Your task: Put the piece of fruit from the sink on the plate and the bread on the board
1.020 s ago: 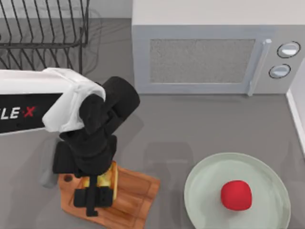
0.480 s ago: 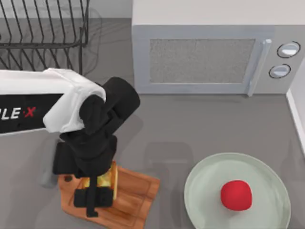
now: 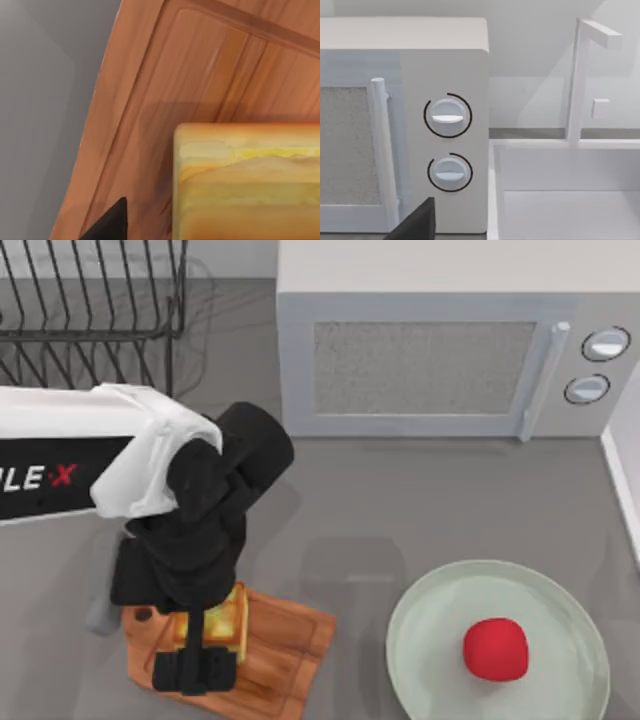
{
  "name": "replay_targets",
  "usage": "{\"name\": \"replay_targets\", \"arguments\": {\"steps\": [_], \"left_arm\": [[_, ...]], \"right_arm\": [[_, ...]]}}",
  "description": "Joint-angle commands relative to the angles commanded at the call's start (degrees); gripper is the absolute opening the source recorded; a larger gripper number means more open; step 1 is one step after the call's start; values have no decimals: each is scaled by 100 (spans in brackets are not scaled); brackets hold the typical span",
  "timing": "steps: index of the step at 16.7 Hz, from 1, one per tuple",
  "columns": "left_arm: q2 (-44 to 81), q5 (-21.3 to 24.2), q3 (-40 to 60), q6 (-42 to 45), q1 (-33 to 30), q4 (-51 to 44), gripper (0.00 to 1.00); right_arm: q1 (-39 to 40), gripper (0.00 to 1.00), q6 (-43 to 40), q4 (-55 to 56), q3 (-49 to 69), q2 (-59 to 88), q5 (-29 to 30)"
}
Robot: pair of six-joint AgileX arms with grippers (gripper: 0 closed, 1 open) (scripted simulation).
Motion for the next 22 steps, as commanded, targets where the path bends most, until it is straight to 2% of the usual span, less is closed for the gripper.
{"name": "replay_targets", "arguments": {"steps": [7, 11, 16, 22], "left_arm": [[-60, -8, -9, 46, 32, 33, 100], [-820, -88, -308, 799, 388, 466, 100], [-2653, -162, -1283, 3054, 1130, 1342, 100], [-5375, -112, -3147, 7054, 2172, 2493, 100]], "right_arm": [[0, 100, 0, 0, 0, 0, 0], [0, 100, 0, 0, 0, 0, 0], [0, 100, 0, 0, 0, 0, 0], [0, 100, 0, 0, 0, 0, 0]]}}
